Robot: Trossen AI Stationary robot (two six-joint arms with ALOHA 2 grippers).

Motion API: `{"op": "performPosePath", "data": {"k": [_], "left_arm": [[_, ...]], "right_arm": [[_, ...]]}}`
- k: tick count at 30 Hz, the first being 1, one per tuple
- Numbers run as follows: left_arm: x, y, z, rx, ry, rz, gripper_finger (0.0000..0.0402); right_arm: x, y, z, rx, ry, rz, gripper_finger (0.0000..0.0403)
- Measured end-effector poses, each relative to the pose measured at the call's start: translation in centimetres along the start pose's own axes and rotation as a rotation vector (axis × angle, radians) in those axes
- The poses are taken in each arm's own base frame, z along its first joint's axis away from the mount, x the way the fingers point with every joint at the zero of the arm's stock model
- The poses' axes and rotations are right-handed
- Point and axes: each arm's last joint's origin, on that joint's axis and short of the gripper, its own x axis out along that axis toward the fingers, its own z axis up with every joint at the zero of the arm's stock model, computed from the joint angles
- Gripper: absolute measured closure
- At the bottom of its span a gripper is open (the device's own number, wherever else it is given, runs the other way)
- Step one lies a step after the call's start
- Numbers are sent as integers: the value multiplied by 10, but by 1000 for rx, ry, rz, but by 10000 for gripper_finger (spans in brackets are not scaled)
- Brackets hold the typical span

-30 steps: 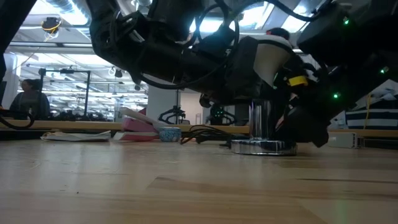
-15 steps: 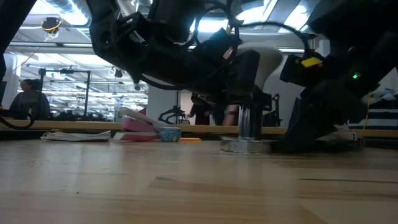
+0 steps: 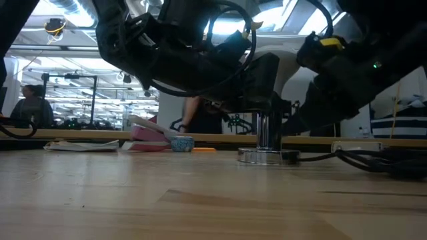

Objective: Screw lightbulb
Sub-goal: Remove the lightbulb from the lamp

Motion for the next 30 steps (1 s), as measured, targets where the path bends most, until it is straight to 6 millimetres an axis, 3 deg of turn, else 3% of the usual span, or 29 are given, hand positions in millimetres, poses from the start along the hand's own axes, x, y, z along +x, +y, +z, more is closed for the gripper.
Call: {"op": "performPosePath", "data": {"k": [5,16,24,30], "left_arm": [[0,0,0,0,-1,3,249],[0,0,0,-15,-1,3,249],[-2,-3,0,-48,0,-14,249],[-3,-5,0,-32,-1,-22,249]], "right_arm": [[-3,-5,-1,-29,7,-83,343],[-34,-31,11,-110,6,-350,343],[-13,-45,3,-89,105,-384,343],[3,-43,-3,-55,131,-317,343]]}}
